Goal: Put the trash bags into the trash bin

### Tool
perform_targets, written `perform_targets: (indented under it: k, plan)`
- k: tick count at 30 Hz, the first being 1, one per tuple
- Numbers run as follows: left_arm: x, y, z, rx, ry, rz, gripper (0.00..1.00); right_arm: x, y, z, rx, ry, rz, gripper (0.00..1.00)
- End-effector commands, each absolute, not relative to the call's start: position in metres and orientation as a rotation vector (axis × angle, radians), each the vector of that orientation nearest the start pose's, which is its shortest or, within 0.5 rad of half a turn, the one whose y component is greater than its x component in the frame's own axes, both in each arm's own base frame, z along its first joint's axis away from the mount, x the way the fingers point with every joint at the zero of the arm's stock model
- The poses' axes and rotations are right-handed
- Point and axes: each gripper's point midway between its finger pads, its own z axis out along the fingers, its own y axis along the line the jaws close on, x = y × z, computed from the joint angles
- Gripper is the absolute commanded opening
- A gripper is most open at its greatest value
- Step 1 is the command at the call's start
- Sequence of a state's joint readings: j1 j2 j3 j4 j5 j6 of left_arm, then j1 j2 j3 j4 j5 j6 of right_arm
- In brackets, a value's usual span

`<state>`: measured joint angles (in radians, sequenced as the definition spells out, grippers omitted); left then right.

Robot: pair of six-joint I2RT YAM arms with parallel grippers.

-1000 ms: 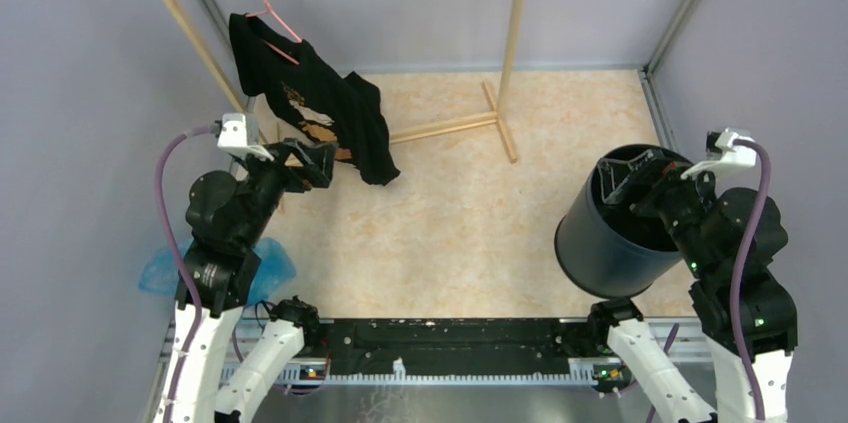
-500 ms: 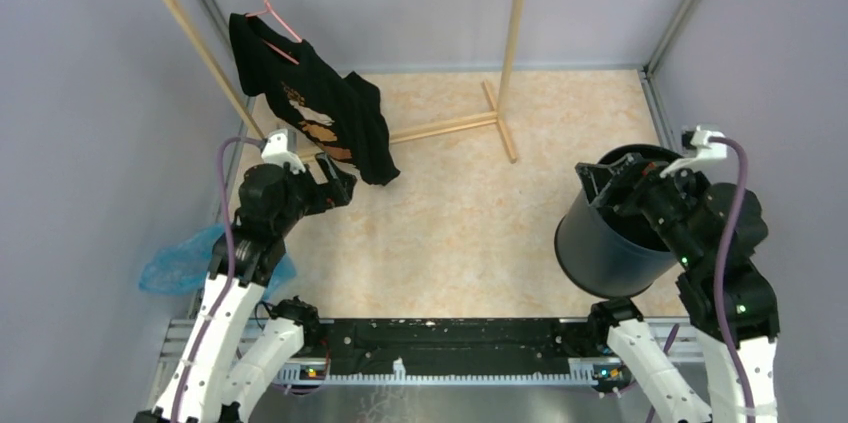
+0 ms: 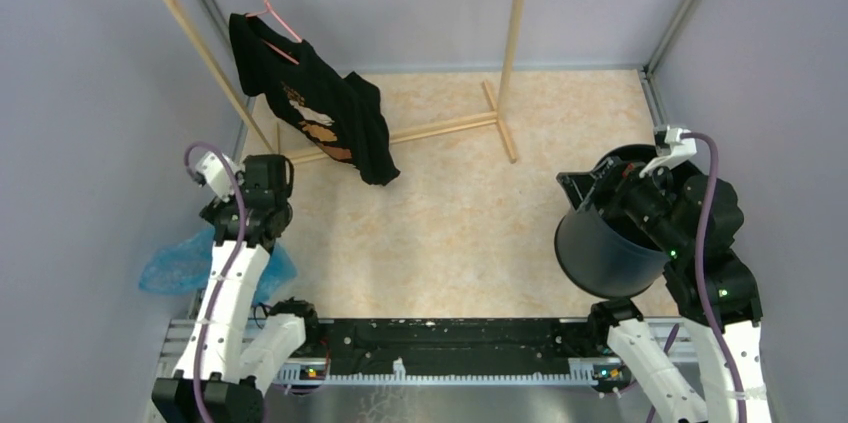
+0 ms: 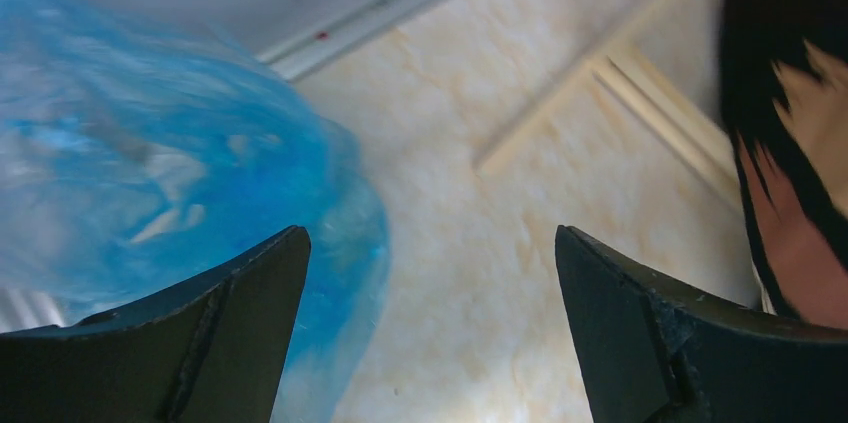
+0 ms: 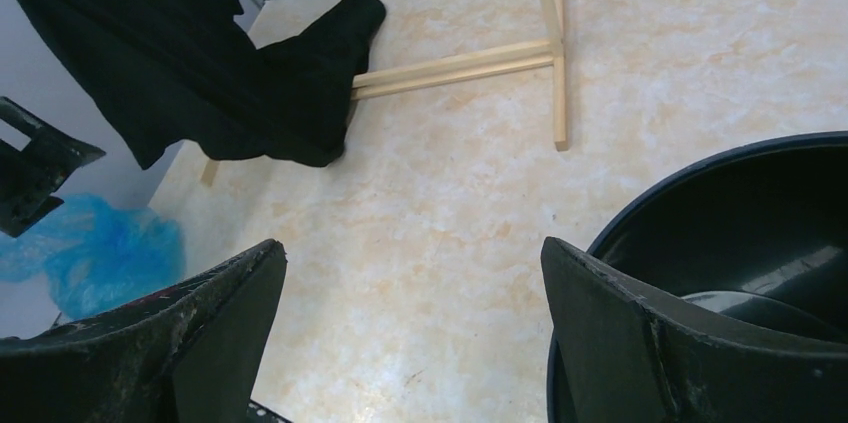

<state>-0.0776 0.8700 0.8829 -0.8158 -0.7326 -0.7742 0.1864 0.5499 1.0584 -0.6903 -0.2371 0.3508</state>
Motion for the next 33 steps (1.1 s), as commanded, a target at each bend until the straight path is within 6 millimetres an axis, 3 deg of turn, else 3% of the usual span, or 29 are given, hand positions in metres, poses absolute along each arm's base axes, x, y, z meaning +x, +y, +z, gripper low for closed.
perform_targets:
  k: [1, 6, 8, 14, 21, 27, 33]
  plan:
    - [0.208, 0.134, 0.219, -1.302, 1.558, 0.609, 0.98, 0.192, 0.101, 0.355, -0.084, 1.730, 0.642, 0.99]
    - [0.196, 0.163, 0.210, -1.378, 1.532, 0.707, 0.99, 0.186, 0.104, 0.354, -0.089, 1.736, 0.670, 0.99]
    - [0.186, 0.169, 0.197, -1.411, 1.503, 0.783, 0.98, 0.183, 0.105, 0.353, -0.091, 1.735, 0.682, 0.99]
    - [0.186, 0.163, 0.142, -1.524, 1.589, 0.705, 0.99, 0.181, 0.109, 0.345, -0.086, 1.764, 0.710, 0.99]
    - [0.192, 0.160, 0.120, -1.538, 1.663, 0.647, 0.96, 0.178, 0.111, 0.340, -0.066, 1.791, 0.737, 0.99]
    - [0.198, 0.162, 0.091, -1.607, 1.761, 0.577, 0.53, 0.179, 0.116, 0.345, -0.065, 1.781, 0.777, 0.99]
    - [0.217, 0.151, 0.089, -1.499, 1.830, 0.419, 0.18, 0.180, 0.115, 0.344, -0.059, 1.785, 0.770, 0.99]
